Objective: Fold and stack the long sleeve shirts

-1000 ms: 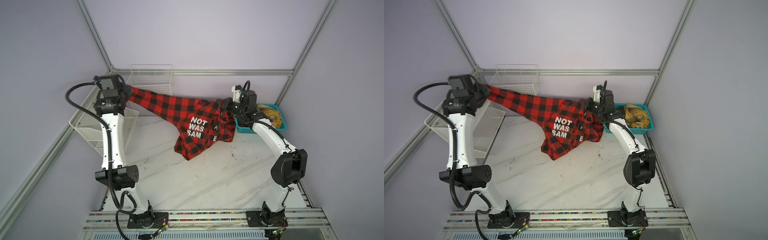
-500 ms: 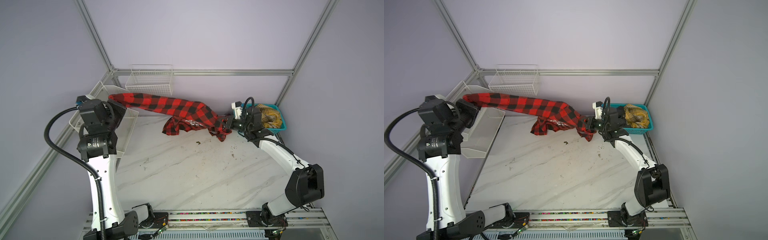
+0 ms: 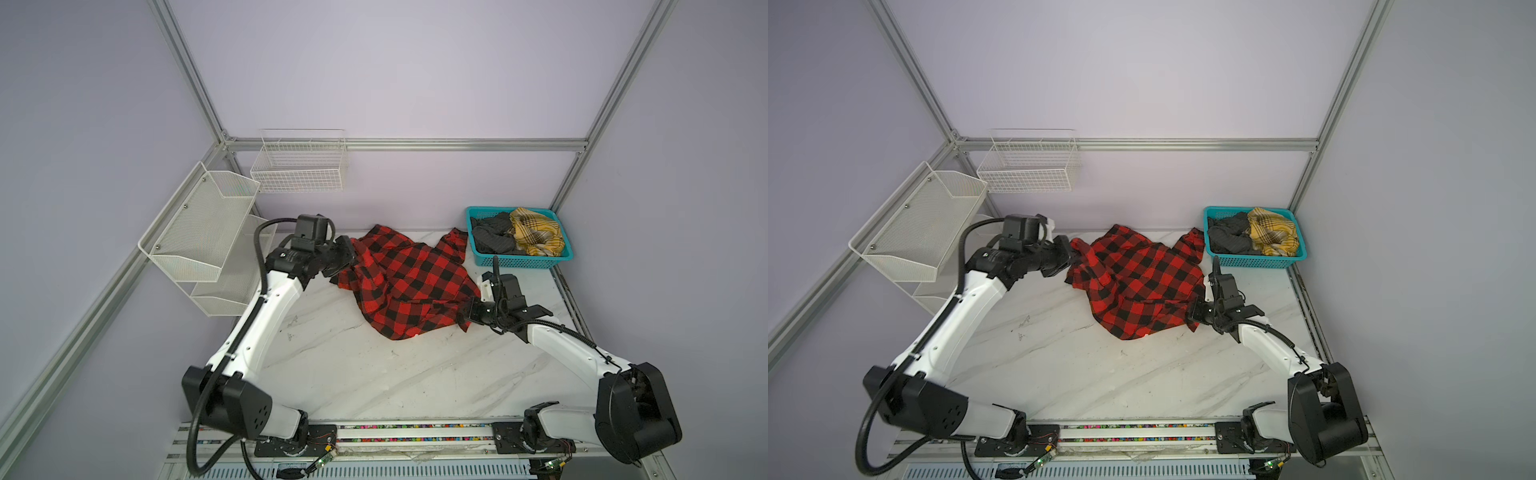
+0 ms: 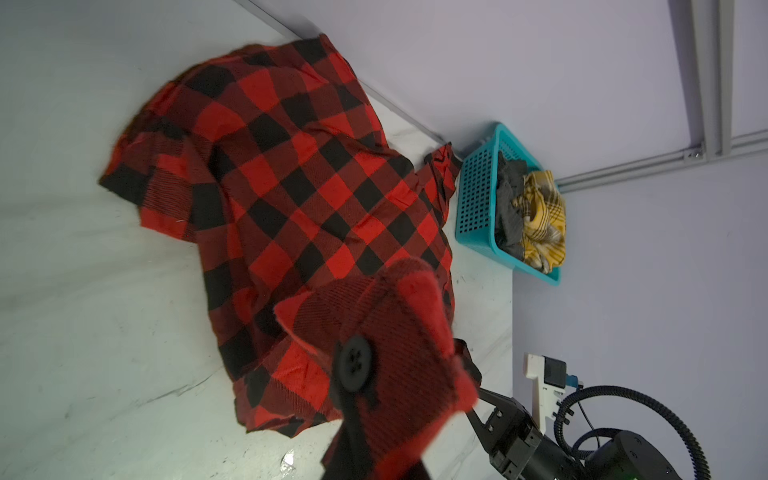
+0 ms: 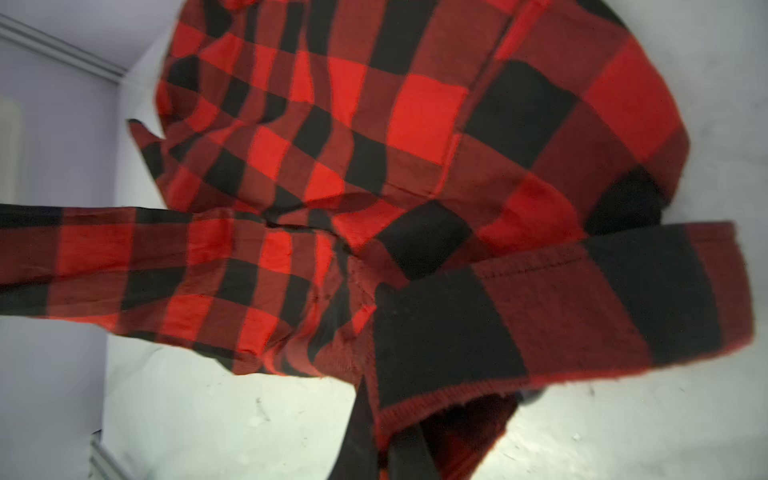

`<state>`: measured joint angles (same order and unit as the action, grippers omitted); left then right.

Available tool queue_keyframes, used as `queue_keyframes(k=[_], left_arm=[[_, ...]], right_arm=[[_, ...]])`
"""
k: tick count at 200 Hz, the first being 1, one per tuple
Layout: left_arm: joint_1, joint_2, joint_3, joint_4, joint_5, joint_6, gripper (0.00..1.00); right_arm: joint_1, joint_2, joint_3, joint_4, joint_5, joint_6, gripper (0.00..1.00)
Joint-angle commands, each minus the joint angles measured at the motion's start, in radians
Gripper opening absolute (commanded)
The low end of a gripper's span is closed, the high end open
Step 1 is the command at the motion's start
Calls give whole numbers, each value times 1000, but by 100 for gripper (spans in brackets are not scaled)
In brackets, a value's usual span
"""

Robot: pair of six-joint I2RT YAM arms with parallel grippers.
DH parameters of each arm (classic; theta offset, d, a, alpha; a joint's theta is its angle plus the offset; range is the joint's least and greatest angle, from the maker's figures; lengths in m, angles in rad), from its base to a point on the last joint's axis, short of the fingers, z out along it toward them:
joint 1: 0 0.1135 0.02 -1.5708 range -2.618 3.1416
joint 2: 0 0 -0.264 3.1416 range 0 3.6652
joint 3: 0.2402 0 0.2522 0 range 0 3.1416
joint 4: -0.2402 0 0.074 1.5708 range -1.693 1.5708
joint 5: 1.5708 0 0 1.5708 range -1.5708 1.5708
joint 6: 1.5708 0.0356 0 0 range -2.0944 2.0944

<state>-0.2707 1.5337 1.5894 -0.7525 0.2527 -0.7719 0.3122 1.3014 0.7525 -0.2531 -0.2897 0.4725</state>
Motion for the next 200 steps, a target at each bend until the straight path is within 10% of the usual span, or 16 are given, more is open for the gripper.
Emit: queue_keyframes(k=[1,38,71,105,159,200], left_arm=[[-8,92,215,90,22,19,0],[-64,410,615,103,119,-1,0],[-97,603,728,177,143,-55,0],[-96,697,744,112,121,-42,94],[23,271,153,42,-127,31,91],[163,159,-247,226,101,-93,79]], right_arm=[[-2,-3,14,-131,171,1,0],[-1,-20,-28,-186,205,64,0],[-2,-83,67,-302,314,75,48],[4,-88,206,-405,396,71,60],[62,50,299,-295,281,7,61],[147,187,340,-229,279,22,57]])
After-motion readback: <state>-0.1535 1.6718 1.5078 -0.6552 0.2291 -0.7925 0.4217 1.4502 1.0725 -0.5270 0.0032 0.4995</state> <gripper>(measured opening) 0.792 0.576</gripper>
